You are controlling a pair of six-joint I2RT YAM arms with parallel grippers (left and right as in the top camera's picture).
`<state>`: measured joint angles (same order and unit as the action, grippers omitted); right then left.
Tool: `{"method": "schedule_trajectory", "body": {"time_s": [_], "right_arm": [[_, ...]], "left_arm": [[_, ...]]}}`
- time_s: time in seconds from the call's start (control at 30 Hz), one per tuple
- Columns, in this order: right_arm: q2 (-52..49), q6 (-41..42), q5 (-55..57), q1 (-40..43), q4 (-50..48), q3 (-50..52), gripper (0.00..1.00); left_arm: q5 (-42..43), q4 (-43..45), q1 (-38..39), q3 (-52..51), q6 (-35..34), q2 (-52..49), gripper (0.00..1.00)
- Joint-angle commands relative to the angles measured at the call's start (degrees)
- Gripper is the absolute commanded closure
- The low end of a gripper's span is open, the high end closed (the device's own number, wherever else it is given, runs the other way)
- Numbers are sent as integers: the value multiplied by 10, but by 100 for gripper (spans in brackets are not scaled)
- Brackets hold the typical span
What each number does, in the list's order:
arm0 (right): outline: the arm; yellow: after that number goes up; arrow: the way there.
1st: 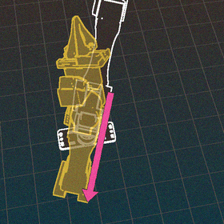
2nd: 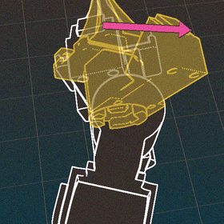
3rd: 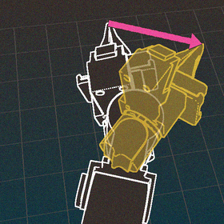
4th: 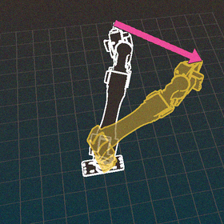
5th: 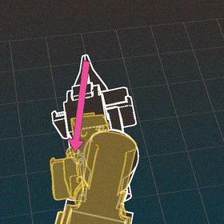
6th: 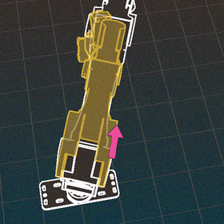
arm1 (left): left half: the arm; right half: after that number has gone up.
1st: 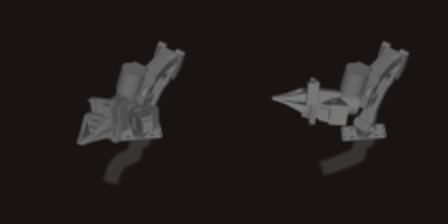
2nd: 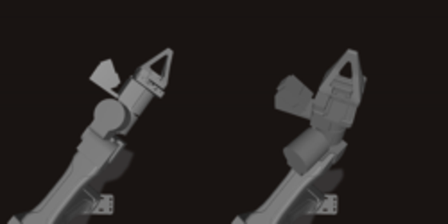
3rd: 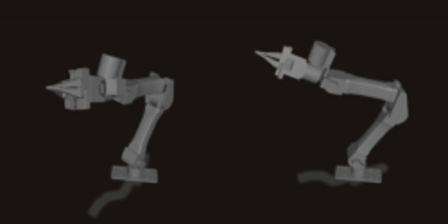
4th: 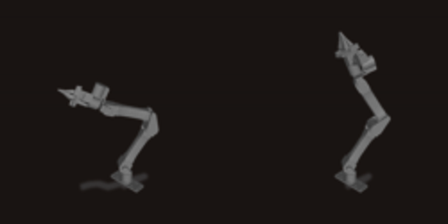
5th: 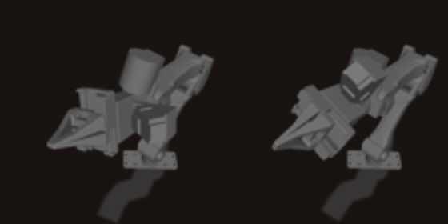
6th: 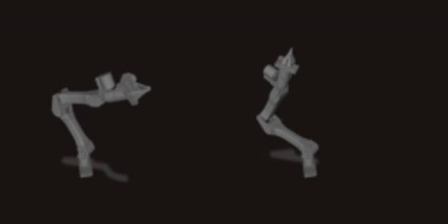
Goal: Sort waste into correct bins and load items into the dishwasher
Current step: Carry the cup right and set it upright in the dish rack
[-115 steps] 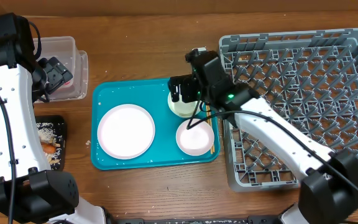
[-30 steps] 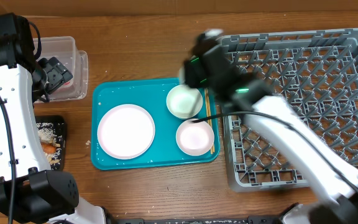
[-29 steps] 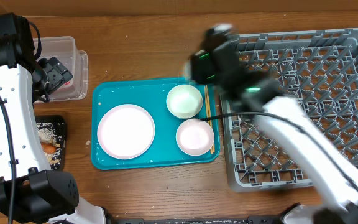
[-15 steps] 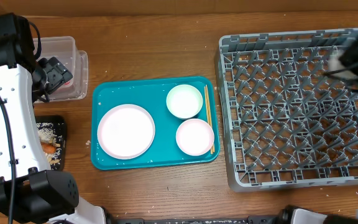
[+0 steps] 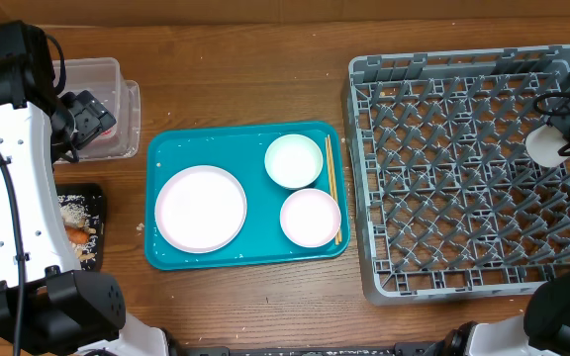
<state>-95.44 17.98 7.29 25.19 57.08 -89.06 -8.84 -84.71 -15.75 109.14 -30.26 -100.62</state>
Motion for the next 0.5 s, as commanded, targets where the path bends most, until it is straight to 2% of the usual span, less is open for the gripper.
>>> {"method": "schedule_trajectory", "body": {"time_s": [0.0,0.17,0.33,0.47], "right_arm": [[3,1,-3,3,1,-1,26],[3,20,-14,3,17,-2,15],[16,19,-106,2,35,-2,14],[65,10,-218,-26,48,-2,14]], "left_arm": [[-2,-1,-1,8,2,9,0],[-2,-1,-1,8,2,9,0],[-2,-1,-1,8,2,9,0],[-2,-1,-1,8,2,9,0]]}}
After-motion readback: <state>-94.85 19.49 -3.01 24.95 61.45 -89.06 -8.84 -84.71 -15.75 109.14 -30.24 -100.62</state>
